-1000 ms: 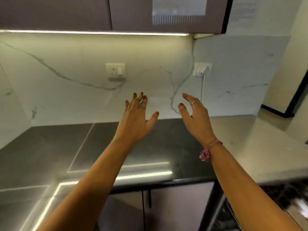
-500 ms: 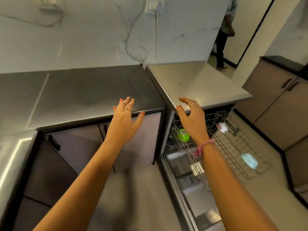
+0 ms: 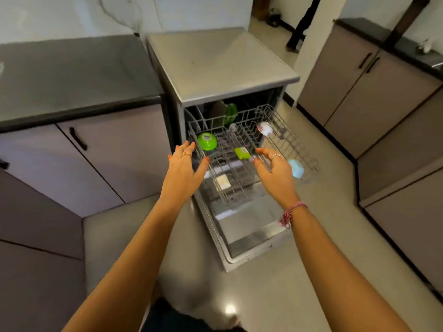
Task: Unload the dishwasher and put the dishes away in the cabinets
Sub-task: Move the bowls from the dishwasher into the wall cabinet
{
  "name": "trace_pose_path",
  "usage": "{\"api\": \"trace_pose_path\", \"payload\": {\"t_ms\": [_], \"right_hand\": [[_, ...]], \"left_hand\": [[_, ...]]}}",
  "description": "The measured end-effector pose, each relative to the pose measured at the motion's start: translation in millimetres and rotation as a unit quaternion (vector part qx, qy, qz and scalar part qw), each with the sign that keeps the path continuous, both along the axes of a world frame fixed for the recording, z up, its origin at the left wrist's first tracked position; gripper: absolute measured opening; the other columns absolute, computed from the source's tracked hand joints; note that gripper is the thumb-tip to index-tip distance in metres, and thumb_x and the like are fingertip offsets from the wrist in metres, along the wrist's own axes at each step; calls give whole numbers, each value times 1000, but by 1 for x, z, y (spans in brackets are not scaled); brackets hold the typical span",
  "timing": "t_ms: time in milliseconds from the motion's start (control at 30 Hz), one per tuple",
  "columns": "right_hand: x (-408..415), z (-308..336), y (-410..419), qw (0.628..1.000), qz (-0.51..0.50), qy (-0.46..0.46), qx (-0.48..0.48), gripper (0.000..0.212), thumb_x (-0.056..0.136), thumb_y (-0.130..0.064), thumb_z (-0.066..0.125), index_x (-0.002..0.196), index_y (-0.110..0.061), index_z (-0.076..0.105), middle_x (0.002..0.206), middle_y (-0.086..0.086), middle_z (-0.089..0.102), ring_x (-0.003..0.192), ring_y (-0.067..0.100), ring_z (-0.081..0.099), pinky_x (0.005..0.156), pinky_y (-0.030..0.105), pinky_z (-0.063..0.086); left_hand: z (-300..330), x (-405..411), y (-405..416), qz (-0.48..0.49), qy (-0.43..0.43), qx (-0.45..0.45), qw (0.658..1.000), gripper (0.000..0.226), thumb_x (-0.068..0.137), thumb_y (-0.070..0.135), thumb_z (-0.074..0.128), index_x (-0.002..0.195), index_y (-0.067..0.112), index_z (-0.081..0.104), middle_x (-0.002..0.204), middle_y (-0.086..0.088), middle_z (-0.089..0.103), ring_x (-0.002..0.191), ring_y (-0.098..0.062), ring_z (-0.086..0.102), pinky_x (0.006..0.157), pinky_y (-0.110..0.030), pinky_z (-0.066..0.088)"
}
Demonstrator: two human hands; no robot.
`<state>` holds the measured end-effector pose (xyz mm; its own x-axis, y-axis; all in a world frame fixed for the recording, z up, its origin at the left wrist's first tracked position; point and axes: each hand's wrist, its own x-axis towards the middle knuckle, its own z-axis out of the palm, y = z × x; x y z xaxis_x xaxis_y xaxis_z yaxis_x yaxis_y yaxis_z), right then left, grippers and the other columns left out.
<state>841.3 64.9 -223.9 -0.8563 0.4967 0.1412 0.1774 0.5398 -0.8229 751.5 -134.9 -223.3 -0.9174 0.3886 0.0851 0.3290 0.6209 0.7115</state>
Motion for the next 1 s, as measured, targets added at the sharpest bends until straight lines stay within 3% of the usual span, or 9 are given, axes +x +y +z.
{"api": "trace_pose_path", "payload": {"t_ms": [133,200,300,533,667,1000], "right_hand": [[29,-21,32,999,-20,-23,-27,28,94,-24,56,120,-16,60,117,-3,62,104,6,55,82,9,42],[32,-34,47,998,-28,-30,-48,27,93,-25,56,118,-17,61,116,-2,64,102,10,59,87,21,50],[29,-53,60,995,-41,-46,-83,25,92,-22,56,117,-19,61,120,3,62,113,17,56,98,40,48],[12,-79,93,988,-28,-101,-117,21,93,-20,56,113,-25,59,126,3,59,119,13,50,100,33,43],[1,-86,124,985,-37,-143,-94,27,92,-16,56,119,-13,61,123,4,61,117,15,52,97,28,42],[-47,-100,154,976,-49,-166,-133,30,92,-12,55,122,-10,59,124,6,60,118,19,54,96,27,41]], "left_hand": [[-14,34,25,-3,-28,-17,999,64,96,39,48,148,10,26,156,-10,22,145,-28,15,119,-45,5],[-19,41,32,-1,-35,-30,999,64,96,39,48,148,10,26,155,-10,23,145,-27,17,119,-45,4],[-26,37,41,-3,-44,-50,998,63,96,37,49,148,10,26,154,-10,26,144,-26,19,119,-47,6],[-46,3,85,19,-89,-39,995,62,96,36,50,147,7,29,153,-11,28,142,-27,25,117,-47,19],[-55,-16,118,21,-114,-26,993,61,96,34,51,146,6,30,150,-13,32,139,-28,30,114,-42,26],[-69,-47,140,38,-137,-42,989,60,96,35,51,146,8,31,151,-10,32,139,-25,30,113,-38,27]]}}
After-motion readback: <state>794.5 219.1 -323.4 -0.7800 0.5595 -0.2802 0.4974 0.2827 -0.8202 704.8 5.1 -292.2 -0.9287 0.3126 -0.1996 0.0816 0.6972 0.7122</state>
